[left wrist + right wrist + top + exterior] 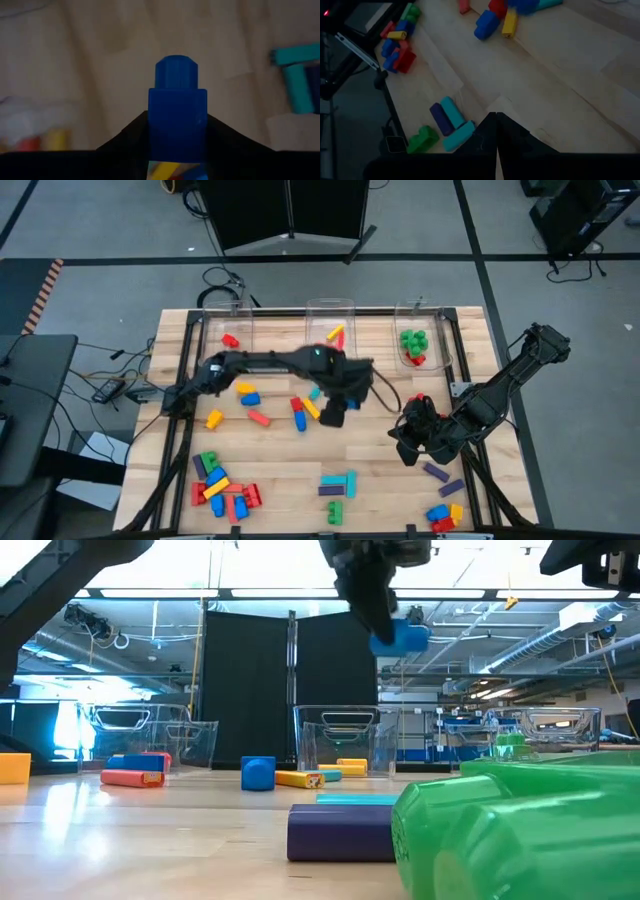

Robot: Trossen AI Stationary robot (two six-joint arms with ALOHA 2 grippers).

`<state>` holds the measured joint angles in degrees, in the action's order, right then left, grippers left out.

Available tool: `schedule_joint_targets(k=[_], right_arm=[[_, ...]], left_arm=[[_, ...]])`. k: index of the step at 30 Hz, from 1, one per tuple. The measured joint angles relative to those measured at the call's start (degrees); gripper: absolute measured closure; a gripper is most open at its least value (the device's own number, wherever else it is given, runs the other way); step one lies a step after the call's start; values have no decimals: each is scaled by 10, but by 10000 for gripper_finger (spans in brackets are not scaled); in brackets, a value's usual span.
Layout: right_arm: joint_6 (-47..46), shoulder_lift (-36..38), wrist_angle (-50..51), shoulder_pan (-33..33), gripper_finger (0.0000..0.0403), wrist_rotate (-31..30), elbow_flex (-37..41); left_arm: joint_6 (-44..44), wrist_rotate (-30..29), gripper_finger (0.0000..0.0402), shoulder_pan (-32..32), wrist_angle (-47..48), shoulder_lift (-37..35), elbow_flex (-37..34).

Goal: Sort blocks by size
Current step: Put the blue 1 stud game piece into the left transparent bin

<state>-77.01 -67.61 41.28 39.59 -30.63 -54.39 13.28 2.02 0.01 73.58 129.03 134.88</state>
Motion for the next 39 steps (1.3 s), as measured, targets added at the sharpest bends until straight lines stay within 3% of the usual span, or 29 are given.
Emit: schedule_joint_targets(k=[11, 17, 24, 29, 39], right_arm=[[-15, 0, -1, 0, 388, -6, 0], [-16, 0, -4, 0, 390, -26, 0], [-15, 0, -5, 0, 389, -41, 0], [-14, 0, -5, -1, 390, -57, 0], [-14, 0, -9, -25, 389, -60, 0]], left_arm=[[-44, -21, 260, 118, 88, -99, -22], [-73, -110, 260, 187, 128, -158, -21], [-67, -116, 259, 286, 163, -257, -44], [-75, -118, 259, 358, 121, -380, -185], [-162, -127, 259, 446, -66, -597, -610]])
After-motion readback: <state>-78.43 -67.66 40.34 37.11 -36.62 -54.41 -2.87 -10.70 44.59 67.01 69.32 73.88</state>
